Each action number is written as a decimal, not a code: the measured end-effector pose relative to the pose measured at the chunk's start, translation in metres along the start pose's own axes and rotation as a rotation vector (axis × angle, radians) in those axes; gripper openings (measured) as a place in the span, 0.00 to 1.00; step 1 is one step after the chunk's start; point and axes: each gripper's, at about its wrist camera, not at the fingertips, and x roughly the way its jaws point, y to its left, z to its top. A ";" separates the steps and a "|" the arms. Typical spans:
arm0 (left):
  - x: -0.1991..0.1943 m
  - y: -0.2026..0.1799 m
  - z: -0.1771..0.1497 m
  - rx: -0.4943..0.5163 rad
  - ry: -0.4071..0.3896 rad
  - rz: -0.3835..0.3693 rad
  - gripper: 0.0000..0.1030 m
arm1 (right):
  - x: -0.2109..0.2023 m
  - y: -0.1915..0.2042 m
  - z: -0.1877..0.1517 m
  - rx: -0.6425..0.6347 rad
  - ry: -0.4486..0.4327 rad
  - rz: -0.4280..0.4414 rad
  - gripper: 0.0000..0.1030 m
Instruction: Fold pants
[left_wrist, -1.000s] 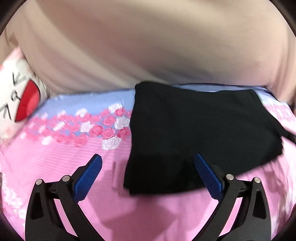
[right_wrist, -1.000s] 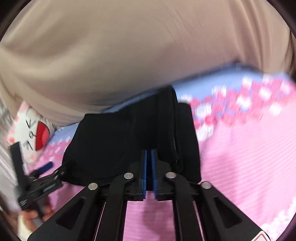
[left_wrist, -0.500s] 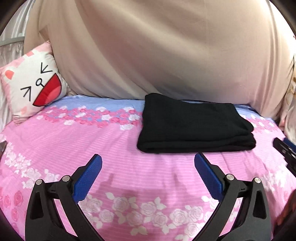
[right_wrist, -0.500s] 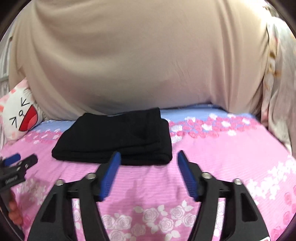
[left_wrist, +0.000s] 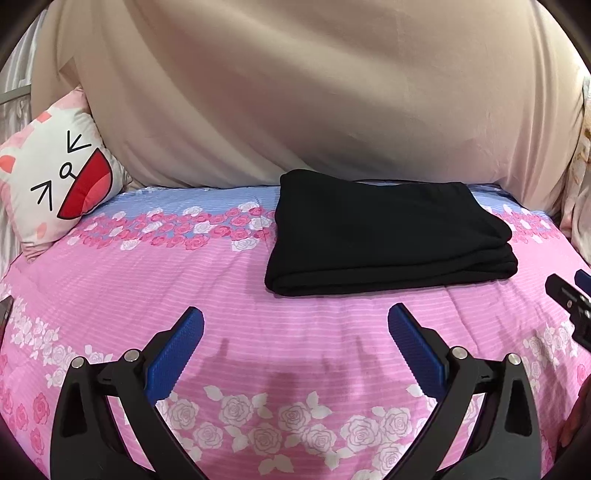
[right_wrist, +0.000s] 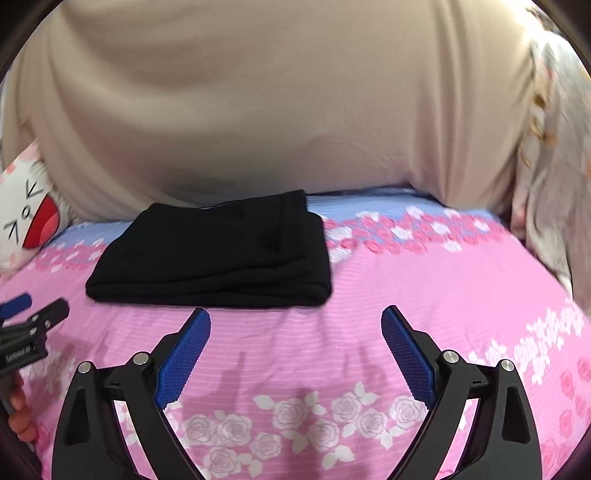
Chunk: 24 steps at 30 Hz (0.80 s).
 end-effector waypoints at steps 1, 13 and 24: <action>0.001 -0.001 0.000 0.004 0.001 0.001 0.95 | 0.001 -0.002 0.000 0.010 0.004 -0.006 0.89; 0.006 -0.029 0.009 0.080 -0.038 0.004 0.95 | 0.001 0.018 -0.004 -0.073 0.026 -0.028 0.89; 0.008 -0.030 0.011 0.065 -0.042 0.007 0.95 | 0.002 0.033 -0.005 -0.112 0.044 -0.014 0.89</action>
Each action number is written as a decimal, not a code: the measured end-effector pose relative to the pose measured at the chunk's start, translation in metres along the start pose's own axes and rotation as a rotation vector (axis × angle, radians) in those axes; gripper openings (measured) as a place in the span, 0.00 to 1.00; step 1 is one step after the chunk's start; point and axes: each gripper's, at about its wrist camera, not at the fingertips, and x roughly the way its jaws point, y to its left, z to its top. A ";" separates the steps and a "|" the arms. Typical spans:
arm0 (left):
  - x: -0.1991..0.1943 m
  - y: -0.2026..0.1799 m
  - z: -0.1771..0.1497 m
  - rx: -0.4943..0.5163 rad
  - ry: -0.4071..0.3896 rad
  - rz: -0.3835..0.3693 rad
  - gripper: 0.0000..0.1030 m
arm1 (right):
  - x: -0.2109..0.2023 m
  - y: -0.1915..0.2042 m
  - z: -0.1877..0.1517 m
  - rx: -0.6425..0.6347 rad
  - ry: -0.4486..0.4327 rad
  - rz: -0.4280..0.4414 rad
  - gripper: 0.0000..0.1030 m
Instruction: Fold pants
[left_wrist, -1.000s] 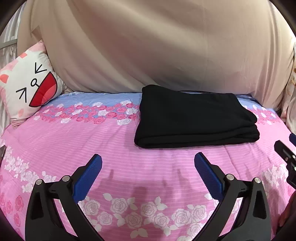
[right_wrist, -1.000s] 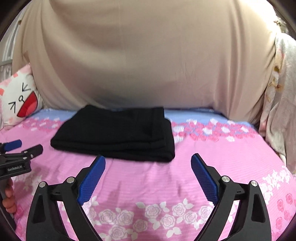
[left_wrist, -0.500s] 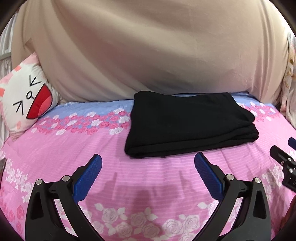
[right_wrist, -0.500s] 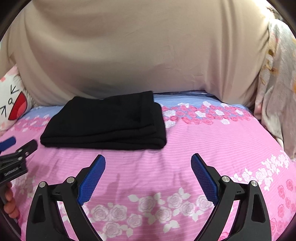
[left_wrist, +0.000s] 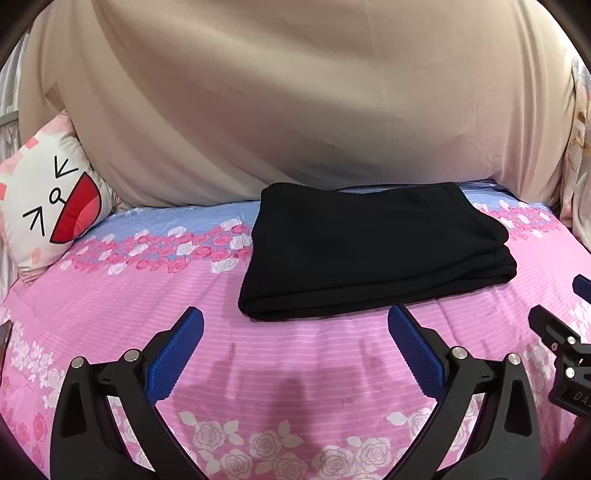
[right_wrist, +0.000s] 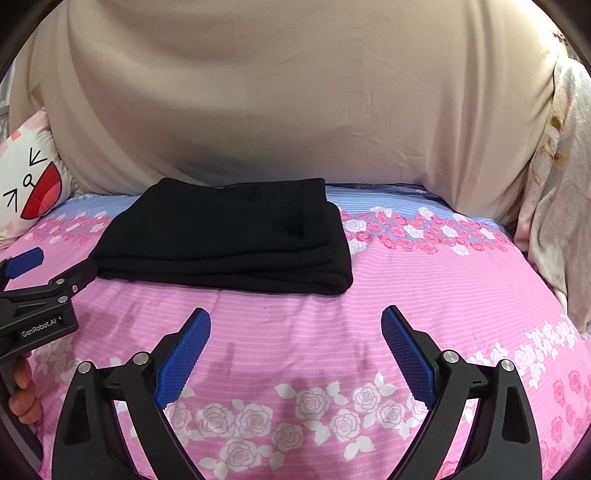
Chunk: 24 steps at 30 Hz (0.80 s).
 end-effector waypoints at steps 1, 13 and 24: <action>-0.001 0.000 0.000 0.003 -0.004 0.003 0.95 | 0.000 0.000 0.000 0.002 0.003 0.002 0.89; -0.006 -0.004 -0.001 0.018 -0.028 0.030 0.95 | 0.002 0.009 0.000 -0.021 0.017 -0.003 0.89; -0.001 0.002 0.000 -0.008 0.005 0.036 0.95 | 0.002 0.009 0.000 -0.015 0.019 -0.003 0.89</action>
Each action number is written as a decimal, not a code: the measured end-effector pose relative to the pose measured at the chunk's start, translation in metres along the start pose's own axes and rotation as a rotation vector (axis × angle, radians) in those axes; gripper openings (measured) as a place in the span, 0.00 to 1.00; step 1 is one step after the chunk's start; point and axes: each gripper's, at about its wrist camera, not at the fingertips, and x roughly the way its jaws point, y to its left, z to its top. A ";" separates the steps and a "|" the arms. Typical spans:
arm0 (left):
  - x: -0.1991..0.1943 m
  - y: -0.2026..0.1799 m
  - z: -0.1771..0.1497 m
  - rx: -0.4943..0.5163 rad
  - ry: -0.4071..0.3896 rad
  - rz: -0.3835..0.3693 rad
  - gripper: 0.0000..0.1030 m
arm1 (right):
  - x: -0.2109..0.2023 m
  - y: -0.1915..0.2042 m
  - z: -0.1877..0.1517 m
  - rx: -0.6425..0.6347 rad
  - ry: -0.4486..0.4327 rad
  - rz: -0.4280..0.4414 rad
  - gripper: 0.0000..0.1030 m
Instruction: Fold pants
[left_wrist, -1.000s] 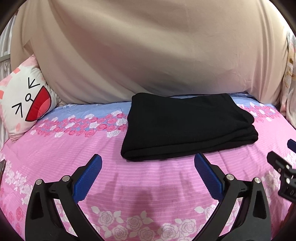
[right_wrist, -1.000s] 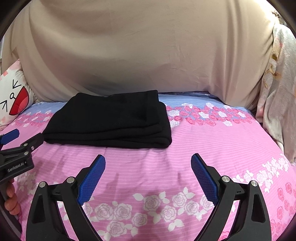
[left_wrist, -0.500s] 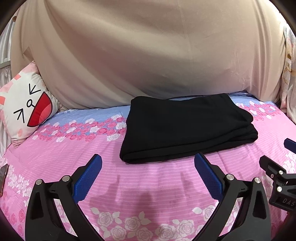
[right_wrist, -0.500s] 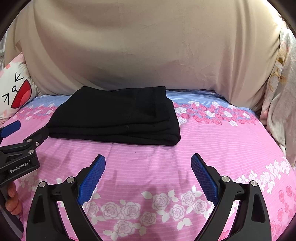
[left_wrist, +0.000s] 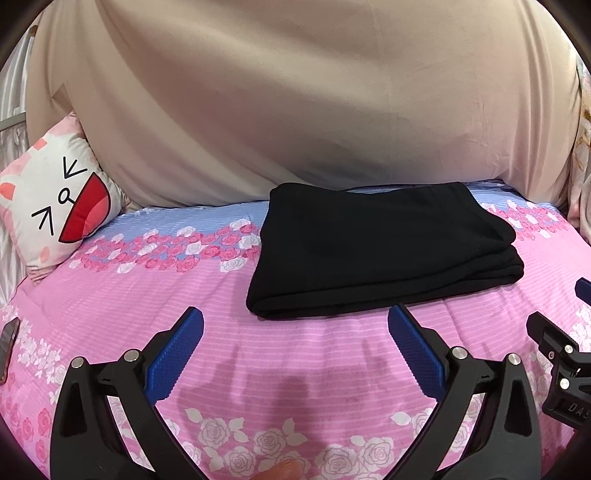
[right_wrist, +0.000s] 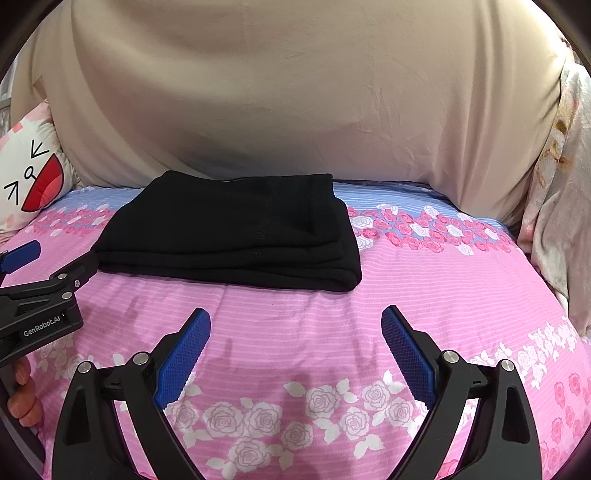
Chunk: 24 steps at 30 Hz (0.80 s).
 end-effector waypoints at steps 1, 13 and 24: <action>0.000 0.000 0.000 0.001 -0.002 -0.001 0.95 | 0.000 0.000 0.000 0.000 0.000 0.000 0.89; -0.006 -0.005 0.000 0.014 -0.033 0.000 0.95 | 0.000 0.001 0.001 0.000 0.001 -0.001 0.89; -0.009 -0.006 0.000 0.005 -0.046 -0.002 0.95 | 0.000 0.001 0.001 0.000 0.003 -0.001 0.89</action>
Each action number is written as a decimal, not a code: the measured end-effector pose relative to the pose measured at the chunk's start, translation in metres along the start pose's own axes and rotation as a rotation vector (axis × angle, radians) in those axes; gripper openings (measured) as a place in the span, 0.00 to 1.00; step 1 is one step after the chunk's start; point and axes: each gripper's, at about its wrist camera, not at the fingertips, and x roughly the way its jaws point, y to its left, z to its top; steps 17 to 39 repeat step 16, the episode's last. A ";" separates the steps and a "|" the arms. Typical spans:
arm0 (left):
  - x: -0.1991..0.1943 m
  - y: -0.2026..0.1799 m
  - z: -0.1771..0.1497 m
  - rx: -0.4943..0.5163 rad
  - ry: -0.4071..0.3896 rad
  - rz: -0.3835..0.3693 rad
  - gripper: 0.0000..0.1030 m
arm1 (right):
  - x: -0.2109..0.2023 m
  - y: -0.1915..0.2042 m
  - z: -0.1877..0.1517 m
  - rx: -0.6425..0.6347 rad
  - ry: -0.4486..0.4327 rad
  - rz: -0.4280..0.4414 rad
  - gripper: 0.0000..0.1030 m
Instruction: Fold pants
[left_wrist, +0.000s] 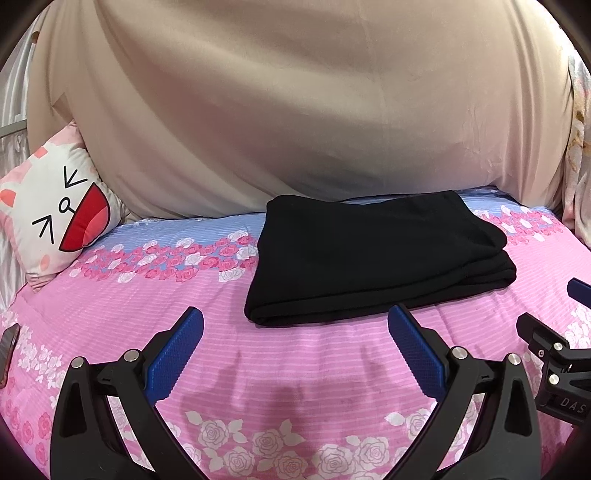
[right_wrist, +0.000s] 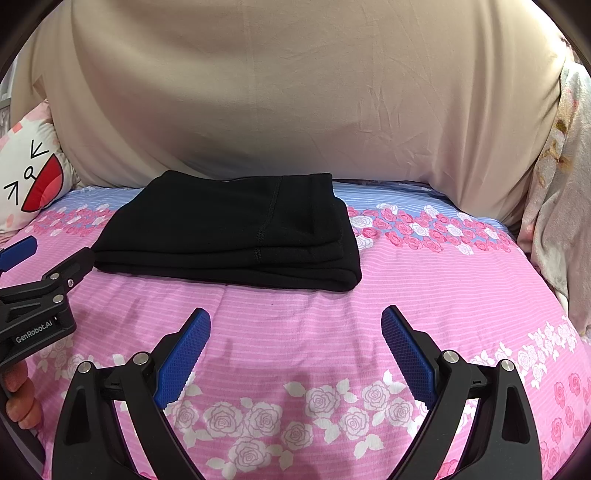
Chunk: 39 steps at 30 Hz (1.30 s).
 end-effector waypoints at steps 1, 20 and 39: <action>0.000 0.001 0.000 -0.006 0.000 -0.006 0.95 | 0.000 0.000 0.000 0.000 0.000 0.000 0.89; 0.004 -0.004 -0.001 0.008 0.035 -0.038 0.95 | -0.001 0.000 0.000 -0.002 -0.005 -0.005 0.89; 0.004 -0.004 -0.001 0.008 0.035 -0.038 0.95 | -0.001 0.000 0.000 -0.002 -0.005 -0.005 0.89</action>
